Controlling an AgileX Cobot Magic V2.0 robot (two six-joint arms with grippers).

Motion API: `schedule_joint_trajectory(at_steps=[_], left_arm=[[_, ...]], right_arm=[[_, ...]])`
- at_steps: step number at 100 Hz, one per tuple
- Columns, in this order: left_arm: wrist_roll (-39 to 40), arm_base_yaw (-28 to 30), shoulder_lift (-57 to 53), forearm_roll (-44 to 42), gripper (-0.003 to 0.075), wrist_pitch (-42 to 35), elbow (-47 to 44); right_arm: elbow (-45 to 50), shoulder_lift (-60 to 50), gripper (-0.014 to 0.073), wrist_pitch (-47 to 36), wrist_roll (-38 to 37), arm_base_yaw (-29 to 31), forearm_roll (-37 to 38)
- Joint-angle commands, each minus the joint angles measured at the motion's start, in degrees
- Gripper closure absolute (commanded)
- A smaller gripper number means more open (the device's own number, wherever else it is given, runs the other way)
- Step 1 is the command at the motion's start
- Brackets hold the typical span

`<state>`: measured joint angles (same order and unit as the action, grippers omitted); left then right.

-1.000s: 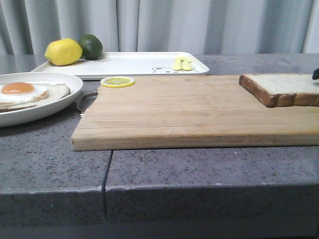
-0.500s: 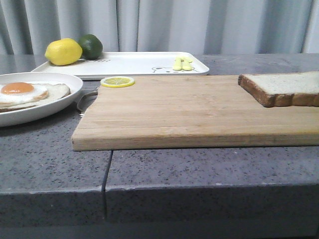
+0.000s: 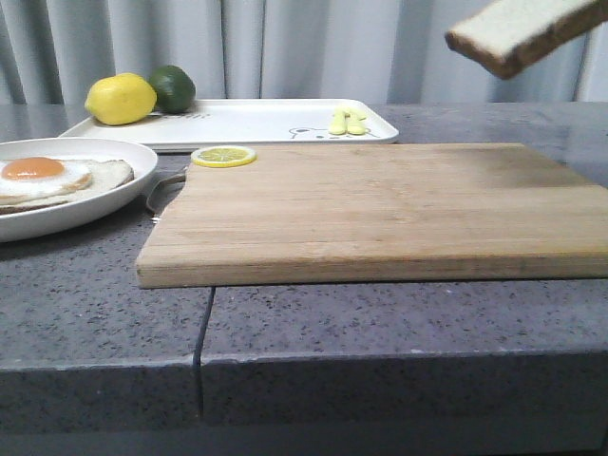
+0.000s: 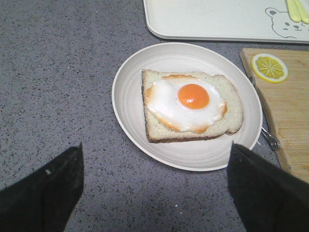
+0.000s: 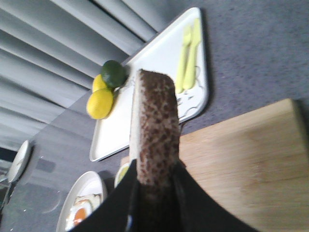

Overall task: Place bread and move sandwich to tray
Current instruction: 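Lift the bread slice and carry it over the egg toast plate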

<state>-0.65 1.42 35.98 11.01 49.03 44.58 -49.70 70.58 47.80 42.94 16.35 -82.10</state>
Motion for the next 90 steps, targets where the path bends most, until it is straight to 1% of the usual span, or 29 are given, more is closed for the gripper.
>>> schedule_joint_trajectory(at_steps=[1, 2, 3, 9, 24, 33, 38, 54, 73, 90], left_arm=[[0.07, -0.07, 0.42, 1.07, 0.0153, -3.29, 1.99], [0.07, -0.07, 0.42, 1.07, 0.0153, -3.29, 1.99], [0.07, -0.07, 0.42, 1.07, 0.0153, -3.29, 1.99], [0.07, -0.07, 0.42, 1.07, 0.0153, -3.29, 1.99], [0.07, -0.07, 0.42, 1.07, 0.0153, -3.29, 1.99], [0.07, -0.07, 0.42, 1.07, 0.0153, -3.29, 1.99], [0.07, -0.07, 0.42, 1.07, 0.0153, -3.29, 1.99], [0.07, -0.07, 0.42, 1.07, 0.0153, -3.29, 1.99], [0.07, -0.07, 0.42, 1.07, 0.0153, -3.29, 1.99], [0.07, -0.07, 0.42, 1.07, 0.0153, -3.29, 1.99]], right_arm=[[-2.46, -1.57, 0.0652, 0.73, -0.90, -4.17, -5.99], [-2.46, -1.57, 0.0652, 0.47, -0.90, -4.17, -5.99], [-2.46, -1.57, 0.0652, -0.04, -0.90, -5.66, -6.82], [-2.46, -1.57, 0.0652, -3.21, -0.90, -10.20, -8.64], [-2.46, -1.12, 0.0652, -16.50, -0.71, -24.37, -12.40], [-2.46, -0.05, 0.0652, -23.81, -0.20, -31.30, -15.49], [-2.84, 0.92, 0.0652, -26.37, 1.02, -35.01, -18.12], [-6.37, 6.08, 0.0652, -30.20, 5.70, -43.45, -25.46], [-13.25, 12.97, 0.0652, -37.97, 5.86, -53.31, -25.42], [-19.79, 18.82, 0.0652, -42.84, 5.53, -59.31, -25.42]])
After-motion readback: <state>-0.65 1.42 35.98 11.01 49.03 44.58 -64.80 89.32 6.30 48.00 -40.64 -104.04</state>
